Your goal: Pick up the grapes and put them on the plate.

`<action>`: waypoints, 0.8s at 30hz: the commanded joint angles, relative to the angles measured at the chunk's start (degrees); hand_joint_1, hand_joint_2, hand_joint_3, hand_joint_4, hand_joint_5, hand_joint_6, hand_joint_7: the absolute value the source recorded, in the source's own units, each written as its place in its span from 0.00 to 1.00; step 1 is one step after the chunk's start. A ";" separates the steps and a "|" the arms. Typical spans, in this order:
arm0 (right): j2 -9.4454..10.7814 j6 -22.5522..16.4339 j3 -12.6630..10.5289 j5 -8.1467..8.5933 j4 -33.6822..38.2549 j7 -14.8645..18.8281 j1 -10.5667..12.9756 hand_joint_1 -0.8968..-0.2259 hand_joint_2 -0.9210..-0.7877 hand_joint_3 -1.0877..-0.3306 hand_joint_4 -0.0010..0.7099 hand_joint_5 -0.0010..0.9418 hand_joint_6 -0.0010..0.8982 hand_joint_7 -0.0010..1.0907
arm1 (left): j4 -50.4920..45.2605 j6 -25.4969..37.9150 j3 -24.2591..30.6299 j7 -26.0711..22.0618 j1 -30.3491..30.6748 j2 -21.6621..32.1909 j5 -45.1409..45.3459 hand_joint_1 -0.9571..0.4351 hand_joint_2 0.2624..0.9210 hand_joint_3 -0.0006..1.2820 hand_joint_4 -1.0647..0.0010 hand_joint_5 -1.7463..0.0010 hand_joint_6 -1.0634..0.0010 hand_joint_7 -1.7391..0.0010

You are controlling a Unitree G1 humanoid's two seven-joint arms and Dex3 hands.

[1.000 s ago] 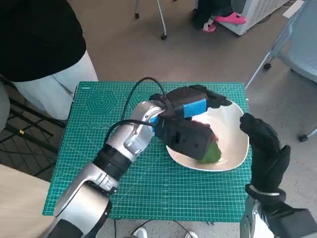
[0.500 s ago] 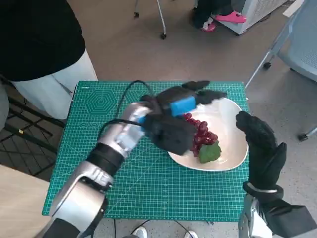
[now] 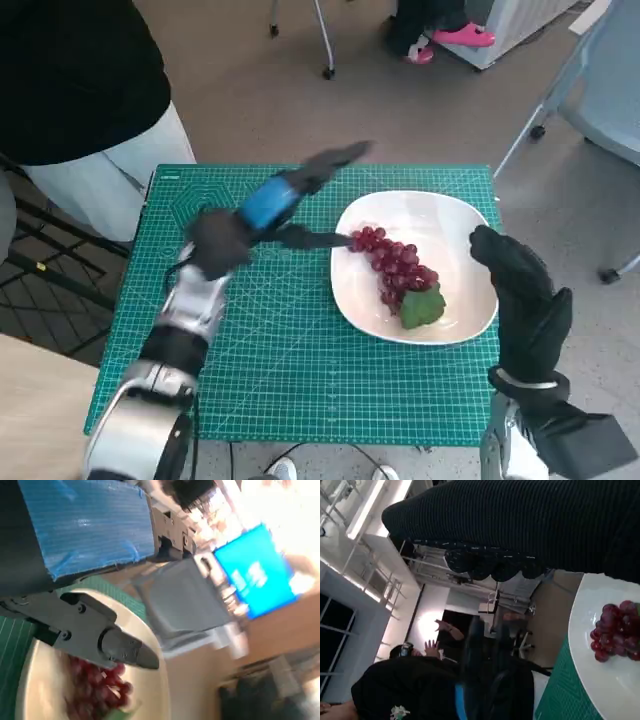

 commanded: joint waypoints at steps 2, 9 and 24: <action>0.17 0.75 0.56 0.42 1.97 0.82 -0.21 0.42 0.00 0.26 0.83 0.00 0.28 0.41 | 0.59 5.81 10.74 -13.74 3.90 -1.36 -15.81 0.36 0.95 0.00 0.98 1.00 0.78 1.00; -0.04 1.31 0.92 0.60 2.64 1.38 -1.12 0.42 0.00 0.25 0.82 0.00 0.27 0.41 | -3.42 4.76 14.30 -14.32 9.13 -1.93 -19.11 0.32 0.96 0.00 1.00 1.00 0.83 1.00; -0.96 2.68 1.08 1.55 2.58 3.20 -2.05 0.42 0.00 0.25 0.82 0.00 0.27 0.43 | -11.07 9.23 17.30 -15.94 17.68 -2.75 -22.97 0.33 0.97 0.00 0.99 1.00 0.83 1.00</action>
